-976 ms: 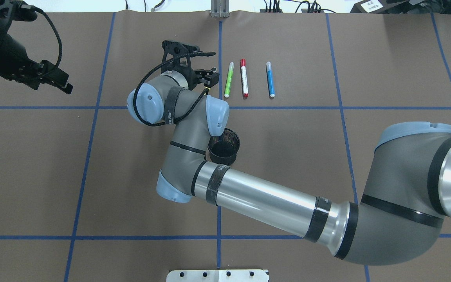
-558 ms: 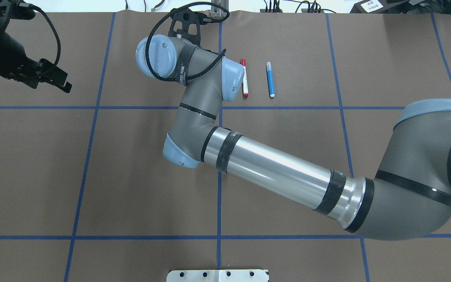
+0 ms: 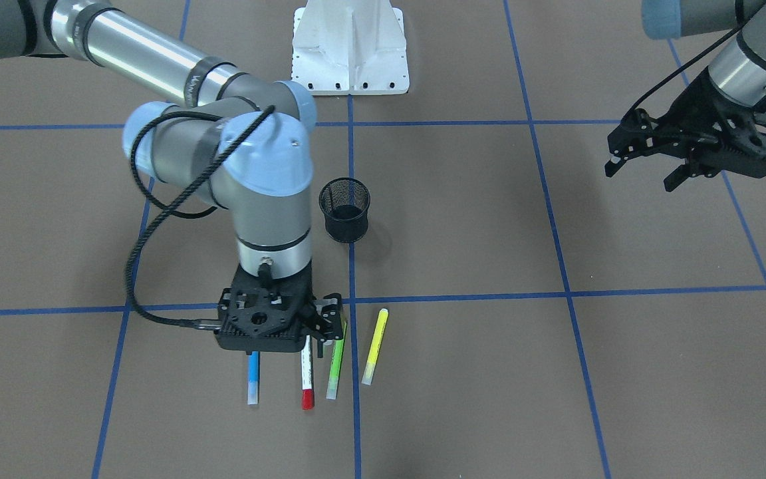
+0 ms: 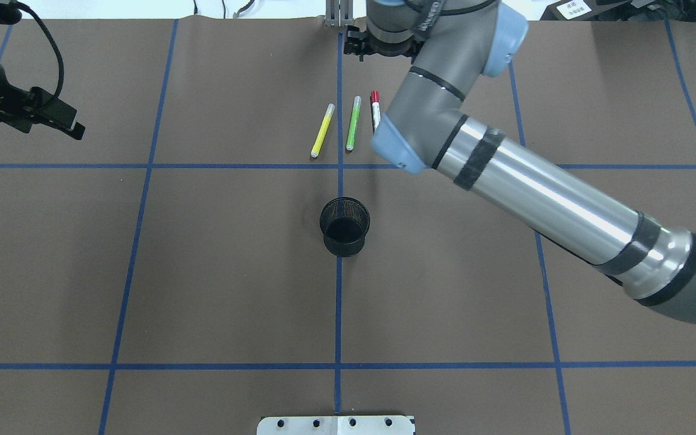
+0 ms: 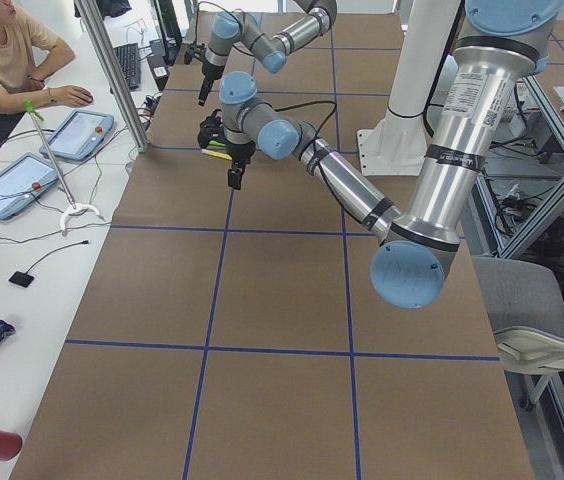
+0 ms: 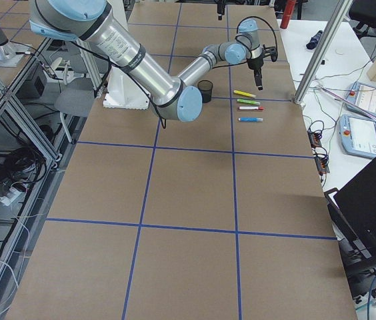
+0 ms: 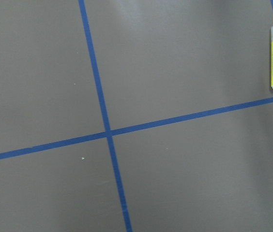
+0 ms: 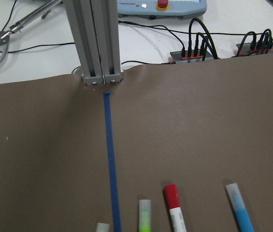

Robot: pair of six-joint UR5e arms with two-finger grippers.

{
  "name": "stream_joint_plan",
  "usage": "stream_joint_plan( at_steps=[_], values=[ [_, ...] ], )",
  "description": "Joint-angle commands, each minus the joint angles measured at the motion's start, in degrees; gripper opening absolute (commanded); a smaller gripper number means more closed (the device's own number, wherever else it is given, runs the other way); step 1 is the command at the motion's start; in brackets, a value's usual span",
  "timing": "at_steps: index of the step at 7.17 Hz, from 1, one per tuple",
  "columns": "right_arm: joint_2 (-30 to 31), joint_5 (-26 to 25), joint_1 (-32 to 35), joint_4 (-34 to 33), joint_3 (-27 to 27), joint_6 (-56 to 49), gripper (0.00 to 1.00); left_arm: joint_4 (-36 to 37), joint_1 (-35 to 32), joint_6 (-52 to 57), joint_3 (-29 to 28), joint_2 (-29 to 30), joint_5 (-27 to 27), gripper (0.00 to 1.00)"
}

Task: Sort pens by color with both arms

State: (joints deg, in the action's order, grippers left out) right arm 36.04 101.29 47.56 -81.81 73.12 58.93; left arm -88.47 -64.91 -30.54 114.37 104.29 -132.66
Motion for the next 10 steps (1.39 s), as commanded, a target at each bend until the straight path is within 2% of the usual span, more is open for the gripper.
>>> stream_joint_plan(
  at_steps=[1,3,4,6,8,9,10],
  values=[
    [12.0,8.6,6.1,0.1,9.4,-13.9,1.0,0.2,-6.5,12.9,-1.8,-4.3,0.0,0.99],
    [20.2,18.7,14.8,0.2,13.7,-26.3,1.0,4.9,-13.9,23.8,-5.5,-5.3,0.2,0.99],
    [24.5,22.1,18.5,0.1,15.5,-31.3,1.0,7.7,-16.9,29.3,-7.3,-5.6,0.7,0.99],
    [32.0,28.1,25.2,0.2,16.6,-41.8,1.0,8.1,-24.9,43.0,-14.0,-8.5,0.2,0.99],
    [36.7,28.4,29.4,-0.1,16.2,-52.7,1.0,7.6,-29.8,46.3,-18.5,-10.2,0.0,0.99],
    [39.9,28.4,31.7,0.0,16.1,-55.7,1.0,5.5,-30.2,46.5,-18.5,-14.3,0.0,0.99],
    [43.2,28.4,34.2,-0.1,16.0,-59.9,1.0,3.8,-30.8,43.1,-18.6,-15.0,-0.1,0.99]
  ],
)
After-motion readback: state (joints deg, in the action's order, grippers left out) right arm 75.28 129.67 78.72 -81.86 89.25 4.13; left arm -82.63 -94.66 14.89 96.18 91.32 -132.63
